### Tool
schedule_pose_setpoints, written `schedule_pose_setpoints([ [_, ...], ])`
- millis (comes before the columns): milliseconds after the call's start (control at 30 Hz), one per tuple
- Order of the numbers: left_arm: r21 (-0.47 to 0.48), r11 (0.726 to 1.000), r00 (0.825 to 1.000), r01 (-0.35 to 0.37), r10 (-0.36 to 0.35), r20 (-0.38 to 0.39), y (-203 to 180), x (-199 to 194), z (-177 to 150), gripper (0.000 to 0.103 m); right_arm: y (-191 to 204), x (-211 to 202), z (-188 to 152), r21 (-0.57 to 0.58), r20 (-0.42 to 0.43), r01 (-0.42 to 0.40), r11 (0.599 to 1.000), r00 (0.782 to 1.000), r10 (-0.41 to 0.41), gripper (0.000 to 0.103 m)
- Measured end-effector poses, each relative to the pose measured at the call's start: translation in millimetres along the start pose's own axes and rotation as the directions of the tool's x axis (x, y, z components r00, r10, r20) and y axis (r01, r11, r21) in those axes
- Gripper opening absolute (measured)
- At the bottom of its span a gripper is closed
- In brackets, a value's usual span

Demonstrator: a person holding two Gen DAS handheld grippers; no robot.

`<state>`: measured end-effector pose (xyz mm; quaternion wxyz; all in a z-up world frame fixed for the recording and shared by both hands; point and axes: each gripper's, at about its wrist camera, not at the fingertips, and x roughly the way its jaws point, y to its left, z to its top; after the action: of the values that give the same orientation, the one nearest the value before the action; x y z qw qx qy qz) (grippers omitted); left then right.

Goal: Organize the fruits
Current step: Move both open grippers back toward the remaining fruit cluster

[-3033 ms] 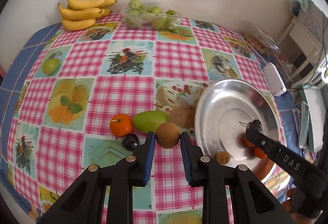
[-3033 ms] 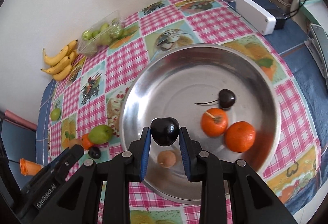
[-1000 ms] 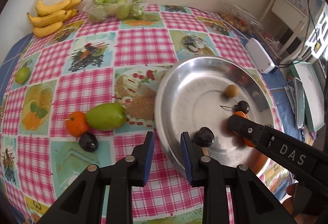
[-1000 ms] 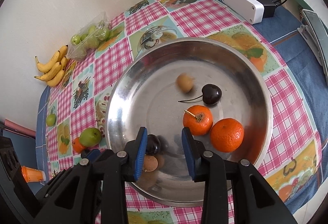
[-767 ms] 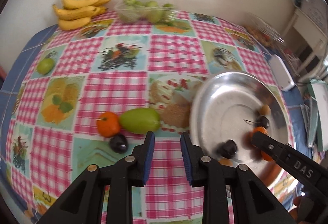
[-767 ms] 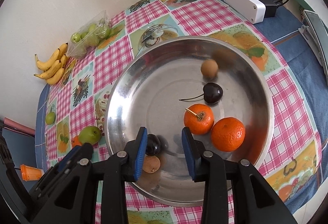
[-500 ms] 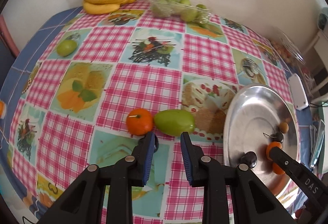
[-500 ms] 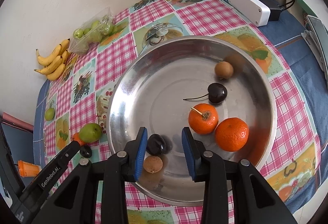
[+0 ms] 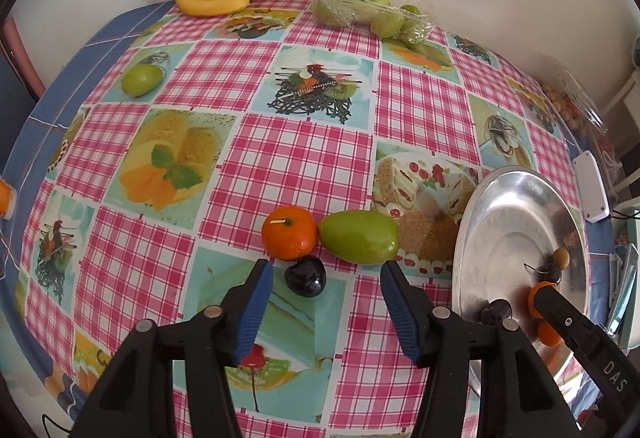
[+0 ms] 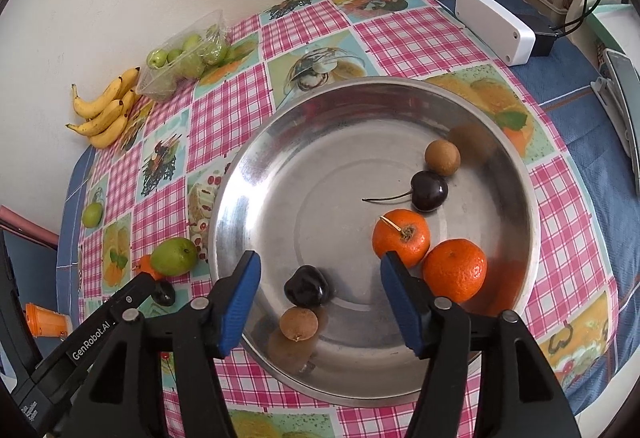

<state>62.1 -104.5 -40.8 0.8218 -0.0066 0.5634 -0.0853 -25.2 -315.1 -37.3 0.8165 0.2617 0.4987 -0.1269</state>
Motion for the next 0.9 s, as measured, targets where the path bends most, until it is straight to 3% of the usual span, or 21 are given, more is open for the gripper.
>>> schedule_pose_setpoints([
  [133, 0.002, 0.999, 0.999, -0.036, 0.036, -0.006, 1.0, 2.5, -0.4, 0.068, 1.3, 0.6, 0.0, -0.016, 0.004, 0.017, 1.000, 1.000, -0.017, 0.073],
  [233, 0.000, 0.999, 0.999, -0.046, 0.046, -0.001, 2.4, 2.1, -0.1, 0.074, 1.5, 0.2, 0.2, -0.025, 0.010, 0.027, 0.999, 1.000, -0.027, 0.084],
  [300, 0.000, 0.998, 0.998, -0.056, 0.056, 0.001, 3.1, 2.6, 0.1, 0.081, 1.3, -0.2, 0.3, -0.027, 0.013, 0.028, 0.999, 1.000, -0.028, 0.085],
  [467, 0.003, 0.997, 0.997, -0.083, 0.083, 0.000, 4.6, 4.4, 0.5, 0.086, 0.4, 0.7, 0.5, -0.028, 0.012, 0.040, 0.999, 0.999, -0.039, 0.088],
  [533, 0.005, 0.995, 0.995, -0.103, 0.103, 0.010, 5.3, 4.3, 0.4, 0.103, 0.1, 0.7, 0.3, -0.029, 0.014, 0.044, 0.999, 0.999, -0.044, 0.091],
  [633, 0.008, 0.992, 0.992, -0.125, 0.125, 0.033, 6.7, 2.8, 0.6, 0.103, 1.4, -0.4, -0.2, -0.037, 0.030, 0.050, 0.998, 0.998, -0.049, 0.092],
  [700, 0.010, 0.991, 0.990, -0.137, 0.136, 0.041, 7.5, 2.3, 0.9, 0.103, 2.6, -0.4, -0.6, -0.045, 0.038, 0.061, 0.997, 0.997, -0.060, 0.103],
  [900, 0.007, 0.990, 0.989, -0.141, 0.140, 0.042, 8.6, 3.5, 1.8, 0.103, 1.3, -2.8, 0.0, -0.041, 0.062, 0.048, 0.998, 0.997, -0.046, 0.103],
])
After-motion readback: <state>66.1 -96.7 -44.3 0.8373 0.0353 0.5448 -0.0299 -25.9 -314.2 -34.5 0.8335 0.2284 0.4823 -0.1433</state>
